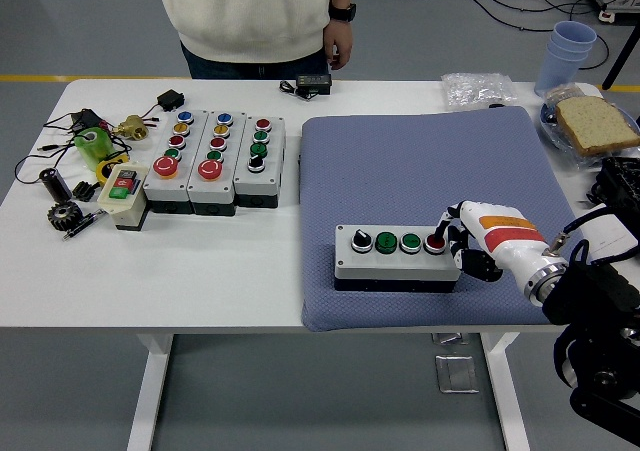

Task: Pick up the button,place it on the desk,press the button,press the button

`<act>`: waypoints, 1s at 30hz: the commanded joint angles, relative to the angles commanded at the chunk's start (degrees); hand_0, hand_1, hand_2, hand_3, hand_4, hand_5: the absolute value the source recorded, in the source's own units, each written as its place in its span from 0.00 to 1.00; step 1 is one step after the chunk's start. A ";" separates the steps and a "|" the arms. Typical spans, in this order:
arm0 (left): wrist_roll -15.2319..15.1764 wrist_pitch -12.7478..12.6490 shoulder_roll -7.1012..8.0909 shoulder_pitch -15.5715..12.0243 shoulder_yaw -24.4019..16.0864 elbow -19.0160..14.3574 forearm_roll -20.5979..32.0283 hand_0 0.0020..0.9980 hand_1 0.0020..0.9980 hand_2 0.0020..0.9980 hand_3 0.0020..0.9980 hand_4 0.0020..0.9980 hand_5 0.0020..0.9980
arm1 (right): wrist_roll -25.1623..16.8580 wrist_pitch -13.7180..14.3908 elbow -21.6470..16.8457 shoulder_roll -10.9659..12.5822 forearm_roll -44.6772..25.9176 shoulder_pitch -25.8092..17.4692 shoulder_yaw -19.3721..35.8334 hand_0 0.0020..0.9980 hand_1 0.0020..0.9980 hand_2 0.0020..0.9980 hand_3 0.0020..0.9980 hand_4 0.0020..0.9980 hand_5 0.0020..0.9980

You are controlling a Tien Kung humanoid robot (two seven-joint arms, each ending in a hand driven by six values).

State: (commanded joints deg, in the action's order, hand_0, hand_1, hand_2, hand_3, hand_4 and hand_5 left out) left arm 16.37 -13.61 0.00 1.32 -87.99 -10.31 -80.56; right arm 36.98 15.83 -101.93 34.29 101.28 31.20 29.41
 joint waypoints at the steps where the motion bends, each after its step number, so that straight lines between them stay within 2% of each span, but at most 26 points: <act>1: 0.00 0.00 0.00 0.02 0.00 0.00 -0.03 0.55 0.42 0.42 0.43 0.26 0.43 | 0.00 0.01 0.00 0.00 -0.01 0.00 -0.03 0.10 0.00 0.21 0.50 0.35 0.00; 19: -0.04 0.04 0.00 0.16 0.08 0.00 0.15 0.55 0.42 0.42 0.43 0.26 0.43 | 0.00 0.36 0.00 -0.99 0.06 0.19 -1.00 0.10 0.00 0.21 0.50 0.36 0.00; 30: -0.11 0.01 0.00 0.27 0.32 0.00 0.61 0.55 0.42 0.42 0.43 0.26 0.42 | 0.00 0.34 0.00 -0.77 0.38 0.35 -0.49 0.10 0.00 0.21 0.50 0.36 0.00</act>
State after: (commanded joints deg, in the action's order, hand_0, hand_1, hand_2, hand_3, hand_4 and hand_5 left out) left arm 16.25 -13.60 0.00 1.59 -87.67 -10.31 -79.95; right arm 36.98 16.17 -101.93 33.52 101.66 31.56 28.92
